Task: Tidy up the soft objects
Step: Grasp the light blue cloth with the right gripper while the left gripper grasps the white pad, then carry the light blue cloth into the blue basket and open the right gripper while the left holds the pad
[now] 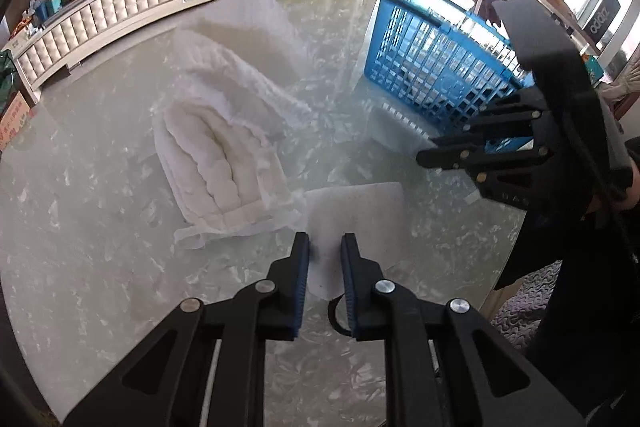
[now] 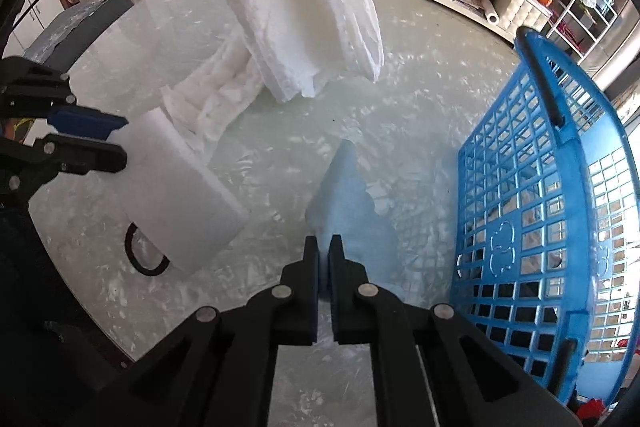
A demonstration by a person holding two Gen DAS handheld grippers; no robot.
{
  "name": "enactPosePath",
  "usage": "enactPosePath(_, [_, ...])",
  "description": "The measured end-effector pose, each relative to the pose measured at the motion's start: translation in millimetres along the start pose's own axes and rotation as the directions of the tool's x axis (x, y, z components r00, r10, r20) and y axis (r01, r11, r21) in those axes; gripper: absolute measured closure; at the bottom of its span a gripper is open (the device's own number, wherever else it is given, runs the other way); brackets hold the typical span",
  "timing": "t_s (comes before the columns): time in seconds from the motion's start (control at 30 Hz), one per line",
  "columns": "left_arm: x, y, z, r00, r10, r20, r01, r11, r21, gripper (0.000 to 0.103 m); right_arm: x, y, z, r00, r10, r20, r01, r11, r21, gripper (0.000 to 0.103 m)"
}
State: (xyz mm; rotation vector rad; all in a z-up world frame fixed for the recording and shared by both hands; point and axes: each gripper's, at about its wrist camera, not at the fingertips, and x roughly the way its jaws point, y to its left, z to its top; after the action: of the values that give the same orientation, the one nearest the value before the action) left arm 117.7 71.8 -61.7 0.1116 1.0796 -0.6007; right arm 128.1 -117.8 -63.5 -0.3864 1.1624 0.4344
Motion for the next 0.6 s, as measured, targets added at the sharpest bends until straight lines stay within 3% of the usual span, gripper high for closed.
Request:
enactPosePath(0.3, [-36.0, -21.7, 9.4, 0.997, -0.001, 0.076, -0.002, 0.999, 0.045, 0.089, -38.0, 17.4, 1.8, 0.999, -0.027, 0.047, 0.028, 0.999, -0.019, 0.099])
enactPosePath(0.43, [-48.3, -24.7, 8.9, 0.996, -0.014, 0.091, 0.01, 0.999, 0.046, 0.089, -49.8, 18.7, -3.2, 0.999, 0.015, 0.045, -0.016, 0.999, 0.029, 0.099])
enactPosePath(0.6, [-57.3, -25.1, 8.8, 0.995, 0.004, 0.099, -0.008, 0.999, 0.043, 0.089, -65.6, 21.9, -6.5, 0.998, -0.006, 0.057, 0.003, 0.999, 0.047, 0.099])
